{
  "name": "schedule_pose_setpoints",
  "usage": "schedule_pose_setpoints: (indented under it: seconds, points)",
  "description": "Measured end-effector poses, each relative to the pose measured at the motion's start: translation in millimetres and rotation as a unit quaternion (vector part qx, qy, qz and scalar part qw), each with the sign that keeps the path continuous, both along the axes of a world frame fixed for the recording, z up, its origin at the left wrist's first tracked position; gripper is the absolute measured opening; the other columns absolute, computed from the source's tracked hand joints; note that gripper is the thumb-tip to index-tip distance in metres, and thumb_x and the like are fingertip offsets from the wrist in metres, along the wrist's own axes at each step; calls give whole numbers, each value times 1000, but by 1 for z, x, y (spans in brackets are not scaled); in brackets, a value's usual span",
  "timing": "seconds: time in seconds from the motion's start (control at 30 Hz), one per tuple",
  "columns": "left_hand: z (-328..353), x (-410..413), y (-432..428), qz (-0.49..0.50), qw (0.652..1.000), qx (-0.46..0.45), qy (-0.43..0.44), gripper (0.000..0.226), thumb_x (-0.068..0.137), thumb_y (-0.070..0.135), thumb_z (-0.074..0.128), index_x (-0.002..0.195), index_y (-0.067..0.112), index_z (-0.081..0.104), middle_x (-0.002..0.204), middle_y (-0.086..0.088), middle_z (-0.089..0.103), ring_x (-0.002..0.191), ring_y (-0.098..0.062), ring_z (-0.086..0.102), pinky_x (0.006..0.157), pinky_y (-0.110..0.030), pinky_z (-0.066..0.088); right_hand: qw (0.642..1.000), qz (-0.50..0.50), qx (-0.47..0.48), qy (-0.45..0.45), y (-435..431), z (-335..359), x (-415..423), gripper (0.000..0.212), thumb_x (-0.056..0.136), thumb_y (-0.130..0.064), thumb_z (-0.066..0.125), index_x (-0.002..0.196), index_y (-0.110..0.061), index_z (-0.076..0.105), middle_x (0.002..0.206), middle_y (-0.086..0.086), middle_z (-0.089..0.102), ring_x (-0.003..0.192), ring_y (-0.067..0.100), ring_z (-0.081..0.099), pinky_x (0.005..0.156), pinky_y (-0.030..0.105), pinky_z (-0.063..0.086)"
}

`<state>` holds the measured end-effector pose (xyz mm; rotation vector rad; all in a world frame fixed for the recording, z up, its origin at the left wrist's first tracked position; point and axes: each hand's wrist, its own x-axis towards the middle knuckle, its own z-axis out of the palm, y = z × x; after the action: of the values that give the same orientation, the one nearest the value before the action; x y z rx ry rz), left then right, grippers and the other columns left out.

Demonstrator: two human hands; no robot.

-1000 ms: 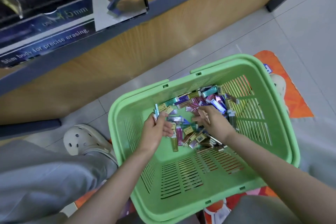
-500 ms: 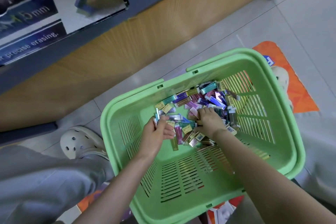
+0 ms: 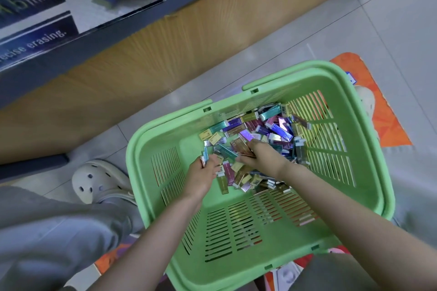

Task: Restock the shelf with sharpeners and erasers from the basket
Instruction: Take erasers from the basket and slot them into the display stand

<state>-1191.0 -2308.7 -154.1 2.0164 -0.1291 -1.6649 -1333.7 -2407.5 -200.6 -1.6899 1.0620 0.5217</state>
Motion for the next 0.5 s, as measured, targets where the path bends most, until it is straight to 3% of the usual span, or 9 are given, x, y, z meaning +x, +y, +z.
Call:
schedule_pose_setpoints:
  seconds: [0.07,0.17,0.27,0.37,0.5]
  points:
    - [2,-5,-4,15,999,7,28,33,102,30,39,123,10,54,122,-5,61,114,-20,58,101,-29,40,998,-37,4,-55,7,21,8,33,92,-32,59,71,-16,40,65,-3,37,55,11,35,49,16,30]
    - [12,-9,-12,84,994,2,70,19,101,26,42,102,17,59,105,2,65,103,-17,62,90,-26,45,992,-95,11,-87,20,39,22,32,93,-31,57,69,-17,42,63,-3,39,51,9,34,47,15,31]
    - [21,-6,-13,121,988,-8,91,30,100,28,45,118,7,56,115,-6,65,102,-21,65,102,-35,44,986,-133,11,-100,29,55,32,23,94,-28,56,84,-8,52,65,-3,50,50,5,42,47,12,34]
    - [31,0,-10,138,984,-36,109,33,99,25,44,119,2,56,109,-18,67,92,-26,66,94,-41,51,986,-123,-14,-115,31,75,34,16,95,-23,55,102,-10,48,73,-7,55,58,0,50,49,8,37]
    - [47,2,-3,140,980,-62,123,33,97,27,47,118,3,57,111,-19,65,82,-24,68,87,-44,55,987,-86,-73,-111,30,101,32,18,96,-24,52,106,-10,49,84,-1,66,54,-4,55,50,9,42]
